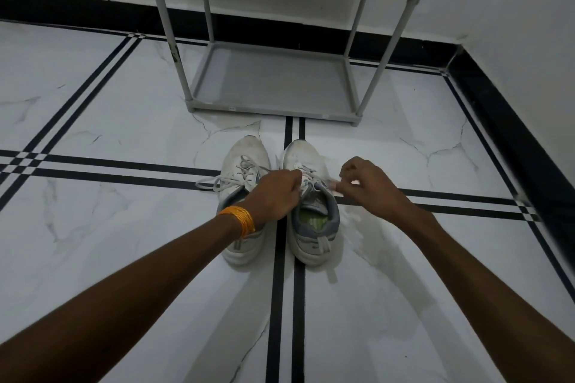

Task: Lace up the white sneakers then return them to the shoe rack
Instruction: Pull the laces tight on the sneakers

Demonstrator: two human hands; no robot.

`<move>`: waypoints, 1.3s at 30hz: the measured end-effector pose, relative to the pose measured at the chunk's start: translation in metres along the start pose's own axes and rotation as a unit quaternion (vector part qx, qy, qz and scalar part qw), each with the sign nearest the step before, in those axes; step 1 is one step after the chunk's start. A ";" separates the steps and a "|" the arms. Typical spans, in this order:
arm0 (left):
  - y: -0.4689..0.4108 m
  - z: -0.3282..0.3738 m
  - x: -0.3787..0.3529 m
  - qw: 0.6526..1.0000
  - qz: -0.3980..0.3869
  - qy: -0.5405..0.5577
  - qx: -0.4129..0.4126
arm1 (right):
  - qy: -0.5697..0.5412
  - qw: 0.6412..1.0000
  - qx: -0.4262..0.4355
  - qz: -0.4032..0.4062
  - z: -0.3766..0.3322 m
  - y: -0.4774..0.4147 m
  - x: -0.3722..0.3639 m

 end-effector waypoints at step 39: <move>0.004 0.066 0.065 0.982 0.113 -0.110 -0.102 | -0.135 0.981 -0.060 0.127 -0.043 0.001 0.064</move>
Point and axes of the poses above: each hand's wrist, its own y-axis away from the middle knuckle, its own x-axis out of the back of the hand, z = x × y, the point moved 8 cm from there along -y, towards the middle knuckle, and after that the axes turned 9 degrees about y, right-handed, at the moved point
